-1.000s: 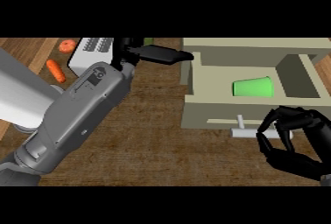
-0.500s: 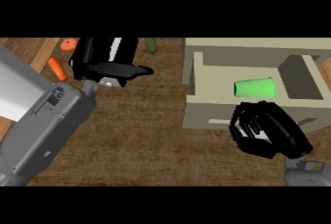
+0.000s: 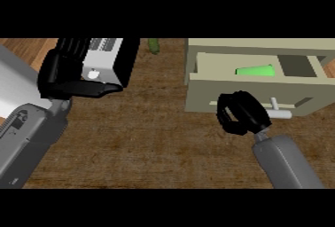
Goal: Pick up the cup, place it into the drawer and close the drawer
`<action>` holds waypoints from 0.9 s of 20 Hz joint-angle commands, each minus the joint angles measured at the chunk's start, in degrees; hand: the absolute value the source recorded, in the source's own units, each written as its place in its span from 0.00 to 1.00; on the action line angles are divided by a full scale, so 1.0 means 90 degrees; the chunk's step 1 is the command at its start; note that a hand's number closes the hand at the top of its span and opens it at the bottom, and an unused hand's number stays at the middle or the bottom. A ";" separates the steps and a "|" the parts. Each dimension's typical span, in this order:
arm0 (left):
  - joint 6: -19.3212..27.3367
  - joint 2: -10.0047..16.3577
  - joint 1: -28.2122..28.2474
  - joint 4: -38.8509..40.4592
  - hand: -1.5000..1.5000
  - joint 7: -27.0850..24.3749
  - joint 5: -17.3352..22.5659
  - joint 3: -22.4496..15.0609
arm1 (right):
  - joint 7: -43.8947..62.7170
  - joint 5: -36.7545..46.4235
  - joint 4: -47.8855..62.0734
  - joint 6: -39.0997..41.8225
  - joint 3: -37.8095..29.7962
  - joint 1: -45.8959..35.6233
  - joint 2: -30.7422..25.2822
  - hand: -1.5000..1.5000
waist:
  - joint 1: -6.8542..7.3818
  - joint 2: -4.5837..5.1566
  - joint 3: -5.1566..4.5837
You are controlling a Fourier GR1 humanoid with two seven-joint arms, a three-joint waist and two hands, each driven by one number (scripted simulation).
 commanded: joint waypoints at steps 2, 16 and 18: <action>-0.0352 0.0296 0.0563 -0.0351 0.00 -0.0018 0.0006 0.0366 | -0.0639 0.0128 0.2202 -0.0482 -0.0447 -0.1307 0.0193 1.00 | -0.0044 0.0014 0.0002; -0.1129 0.0363 0.1143 -0.0484 0.00 -0.0292 0.0105 0.0722 | -0.1226 -0.0088 0.5782 -0.0764 -0.1551 -0.3622 -0.0060 1.00 | 0.0320 0.0214 0.0013; -0.1123 0.0312 0.1128 -0.0550 0.00 -0.0292 0.0029 0.0653 | -0.1566 -0.0265 0.5899 -0.0548 -0.1728 -0.3682 -0.0436 1.00 | 0.0273 0.0208 0.0017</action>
